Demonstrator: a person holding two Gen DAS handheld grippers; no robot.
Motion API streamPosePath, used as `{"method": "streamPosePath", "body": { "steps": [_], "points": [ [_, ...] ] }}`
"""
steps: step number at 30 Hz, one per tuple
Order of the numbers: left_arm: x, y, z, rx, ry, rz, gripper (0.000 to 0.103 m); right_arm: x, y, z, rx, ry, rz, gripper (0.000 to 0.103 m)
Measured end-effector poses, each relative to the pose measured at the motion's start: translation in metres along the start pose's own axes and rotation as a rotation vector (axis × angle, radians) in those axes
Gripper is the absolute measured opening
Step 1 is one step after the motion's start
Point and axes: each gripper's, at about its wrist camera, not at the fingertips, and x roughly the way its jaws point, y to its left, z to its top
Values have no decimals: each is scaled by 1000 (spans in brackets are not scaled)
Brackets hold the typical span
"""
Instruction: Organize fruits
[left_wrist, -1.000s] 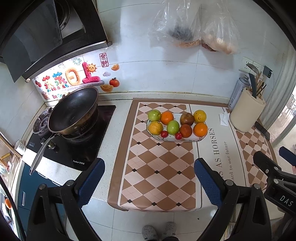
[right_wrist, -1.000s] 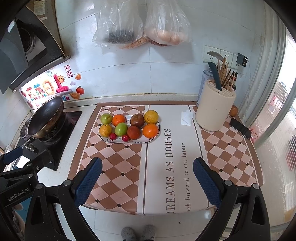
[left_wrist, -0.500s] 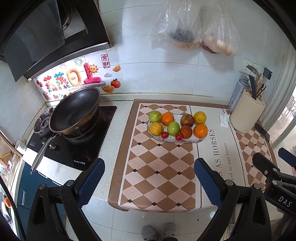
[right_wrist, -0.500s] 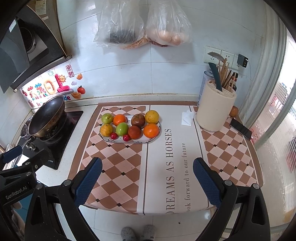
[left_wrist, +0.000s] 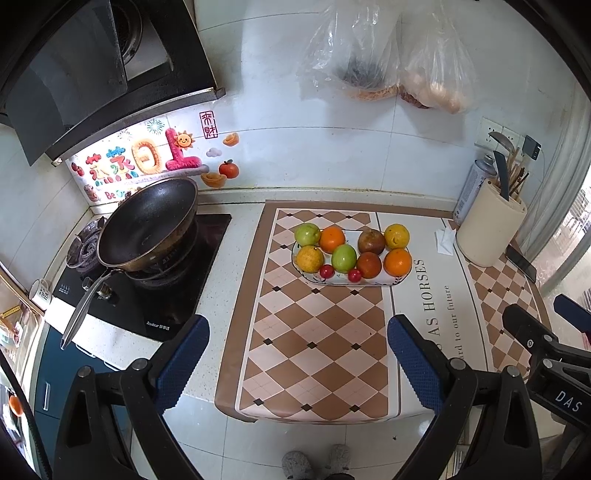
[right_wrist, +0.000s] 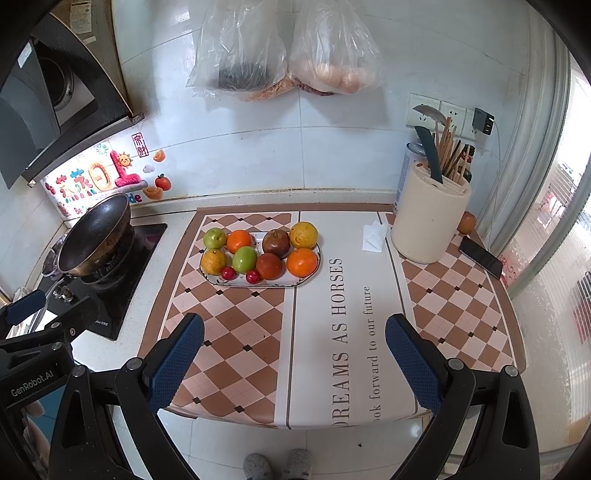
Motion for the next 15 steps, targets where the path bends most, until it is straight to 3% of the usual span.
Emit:
{"method": "streamPosePath", "body": {
  "steps": [15],
  "points": [
    [-3, -2, 0, 8, -18, -6, 102, -1, -1, 1, 6, 0, 1, 101]
  ]
}}
